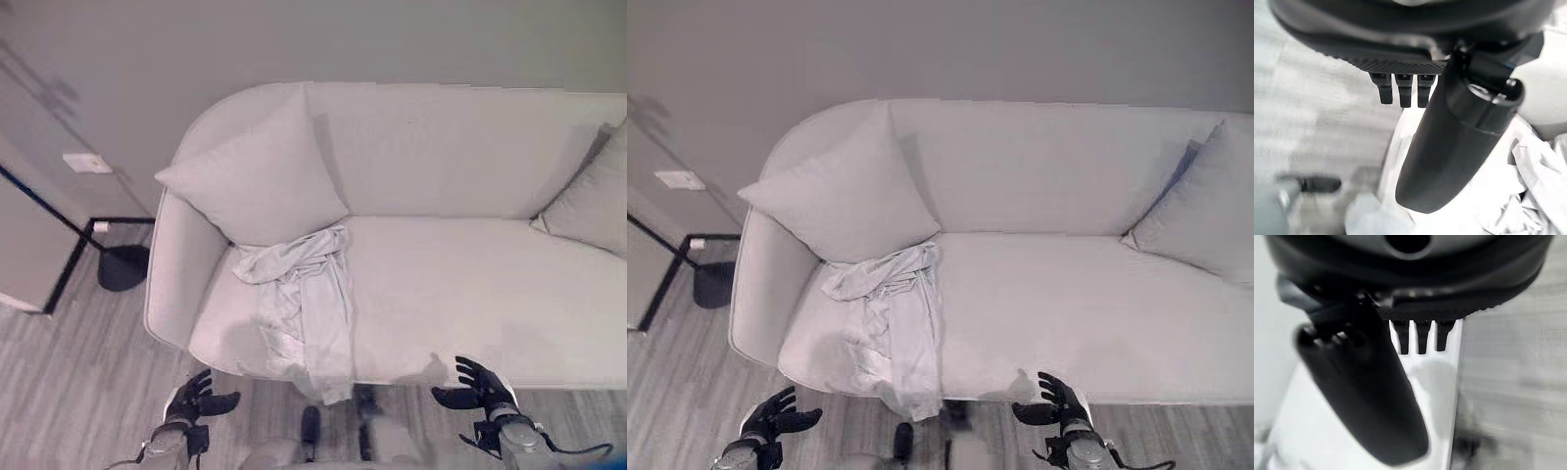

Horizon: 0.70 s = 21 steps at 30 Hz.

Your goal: Hang the clothes on the sofa on the clothes rack.

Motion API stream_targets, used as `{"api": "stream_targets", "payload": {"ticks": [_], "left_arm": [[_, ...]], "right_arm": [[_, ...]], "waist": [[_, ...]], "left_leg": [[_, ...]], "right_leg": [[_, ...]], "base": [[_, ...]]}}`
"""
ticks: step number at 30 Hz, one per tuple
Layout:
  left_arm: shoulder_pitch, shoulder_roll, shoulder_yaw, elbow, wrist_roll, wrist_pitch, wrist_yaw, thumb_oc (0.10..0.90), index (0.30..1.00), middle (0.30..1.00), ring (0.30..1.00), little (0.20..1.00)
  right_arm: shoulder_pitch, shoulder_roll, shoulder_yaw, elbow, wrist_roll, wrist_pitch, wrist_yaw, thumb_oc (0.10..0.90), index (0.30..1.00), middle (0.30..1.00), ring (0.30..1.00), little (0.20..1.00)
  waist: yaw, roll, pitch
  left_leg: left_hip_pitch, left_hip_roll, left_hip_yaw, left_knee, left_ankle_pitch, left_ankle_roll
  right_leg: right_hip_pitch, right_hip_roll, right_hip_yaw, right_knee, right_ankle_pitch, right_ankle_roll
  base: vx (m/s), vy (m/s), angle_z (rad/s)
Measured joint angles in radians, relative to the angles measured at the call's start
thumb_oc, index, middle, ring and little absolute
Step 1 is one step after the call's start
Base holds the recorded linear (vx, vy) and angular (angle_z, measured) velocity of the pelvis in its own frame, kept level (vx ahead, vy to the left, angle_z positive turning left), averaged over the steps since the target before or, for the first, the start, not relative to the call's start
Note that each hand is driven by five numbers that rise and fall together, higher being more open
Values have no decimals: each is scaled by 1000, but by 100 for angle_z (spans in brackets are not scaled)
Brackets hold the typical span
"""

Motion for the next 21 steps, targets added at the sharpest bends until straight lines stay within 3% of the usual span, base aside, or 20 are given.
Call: {"api": "stream_targets", "payload": {"ticks": [1, 2, 3, 4, 5, 6, 7, 9, 10, 11, 12, 13, 14, 15, 16, 17, 18, 19, 21], "left_arm": [[23, -20, -21, -13, 0, 10, 6, 800, 900, 900, 900, 900], [32, -13, -57, -50, -1, 13, -6, 800, 900, 900, 900, 900], [38, -12, -67, -65, -2, 8, -13, 800, 900, 900, 900, 900], [35, -26, -68, -92, -3, 12, -9, 800, 900, 900, 900, 900], [13, -30, -71, -102, -3, 13, -9, 800, 900, 900, 900, 900], [1, -30, -72, -119, -4, 18, -13, 800, 900, 900, 900, 900], [0, -25, -72, -141, -3, 22, -14, 800, 900, 900, 900, 900], [-21, -16, -71, -173, -4, 23, -15, 800, 900, 900, 900, 900], [-51, -11, -88, -180, -3, 23, -15, 800, 900, 900, 900, 900], [-75, -23, -107, -187, -3, 24, -14, 800, 900, 900, 900, 900], [-76, -41, -115, -223, -3, 23, -18, 800, 900, 900, 900, 900], [-88, -54, -131, -200, -3, 21, -33, 800, 900, 900, 900, 900], [-105, -36, -134, -199, -3, 23, -29, 800, 900, 900, 900, 900], [-104, -23, -133, -191, -4, 25, -25, 800, 900, 900, 900, 900], [-91, -4, -132, -193, -4, 24, -26, 800, 900, 900, 900, 900], [-65, 31, -117, -181, -5, 26, -22, 800, 900, 900, 900, 900], [-66, 37, -110, -178, -5, 26, -21, 800, 900, 900, 900, 900], [-61, 33, -105, -190, -6, 25, -11, 800, 900, 900, 900, 900], [-66, 37, -103, -207, -5, 25, -8, 800, 900, 900, 900, 900]], "right_arm": [[-4, 0, -12, 2, 0, -2, -3, 800, 900, 900, 900, 900], [25, -1, -33, 0, 0, -15, -2, 800, 900, 900, 900, 900], [22, -3, -36, 8, -1, -15, -2, 800, 900, 900, 900, 900], [-40, -5, -51, 7, 0, -23, -7, 800, 900, 900, 900, 900], [-61, -10, -53, -4, 0, -24, -10, 800, 900, 900, 900, 900], [-89, -11, -52, -8, 0, -23, -10, 800, 900, 900, 900, 900], [-114, -9, -47, -7, 0, -22, -9, 800, 900, 900, 900, 900], [-154, -10, -51, -5, 0, -22, -14, 800, 900, 900, 900, 900], [-200, -9, -82, -6, 0, -24, -26, 800, 900, 900, 900, 900], [-238, -16, -109, -2, 0, -23, -34, 800, 900, 900, 900, 900], [-258, -35, -114, -7, 0, -19, -34, 800, 900, 900, 900, 900], [-226, -59, -114, -6, 0, -21, -37, 800, 900, 900, 900, 900], [-226, -52, -97, -11, 0, -12, -36, 800, 900, 900, 900, 900], [-224, -36, -98, -31, 0, -9, -31, 800, 900, 900, 900, 900], [-234, -26, -85, -39, 0, -9, -25, 800, 900, 900, 900, 900], [-252, -24, -10, -41, 0, -8, -25, 800, 900, 900, 900, 900], [-236, -21, 6, -41, -1, -3, -20, 800, 900, 900, 900, 900], [-233, -18, 21, -41, -1, 5, -20, 800, 900, 900, 900, 900], [-223, -9, 31, -44, 0, 5, -15, 800, 900, 900, 900, 900]], "waist": [[10, -21, -3], [-5, -29, -6], [12, -43, 0], [25, -43, 10], [27, -41, 31], [34, -45, 47], [30, -47, 58], [26, -58, 64], [22, -51, 77], [26, -4, 90], [21, 59, 85], [0, 98, 51], [9, 92, 55], [24, 62, 55], [28, 48, 53], [5, 12, 57], [1, 5, 57], [18, 12, 57], [21, 57, 50]], "left_leg": [[7, -4, -50, 17, -46, -19], [-18, -3, -78, 85, -85, -33], [-24, -3, -75, 113, -102, -57], [-145, 8, -43, 316, -176, -109], [-223, 0, -45, 459, -198, -114], [-254, 17, -34, 491, -217, -89], [-259, 53, -33, 484, -227, -85], [-249, 174, -4, 395, -223, -102], [-234, 231, -2, 282, -196, -114], [-217, 270, -34, 207, -178, -112], [-173, 328, -60, 106, -159, -157], [-118, 301, -41, 6, -110, -116], [-113, 258, -28, 16, -82, -117], [-122, 210, -25, 40, -92, -96], [-119, 172, -16, 49, -95, -86], [-138, 106, 41, 106, -80, -91], [-137, 84, 60, 133, -82, -95], [-138, 102, 81, 145, -75, -85], [-161, 143, 83, 145, -61, -84]], "right_leg": [[18, -5, -4, 20, 69, -12], [48, -6, -24, -3, 126, -4], [40, -1, -27, 10, 179, -38], [10, 29, -32, 21, 177, -55], [12, 30, -45, 12, 182, -62], [21, 37, -47, -3, 184, -76], [40, 44, -53, -24, 183, -87], [66, 49, -53, -75, 180, -87], [50, 40, -64, -73, 134, -24], [27, 34, -125, -37, 16, 82], [-29, 48, -127, 140, 12, -68], [0, 13, -104, 99, 45, -39], [-6, -5, -66, 104, 85, -13], [-14, -33, -19, 74, 89, 10], [-14, -52, 23, 45, 119, 24], [-10, -114, 47, 2, 146, -2], [12, -146, 2, -41, 101, -36], [34, -162, -26, -73, 14, -39], [25, -119, -86, 60, 31, -12]], "base": [[40, -230, 149], [-178, -175, 110], [-188, -136, 79], [-172, -103, 13], [10, 25, 7], [14, 99, 20], [17, 199, 11], [27, 371, 6], [63, 575, -14], [48, 482, -42], [0, 756, -20], [-41, 698, -32], [-73, 848, -44], [-91, 430, -104], [-120, 412, -136], [-87, 263, -107], [-99, 192, -99], [-51, 78, -54], [-23, 86, -29]]}}
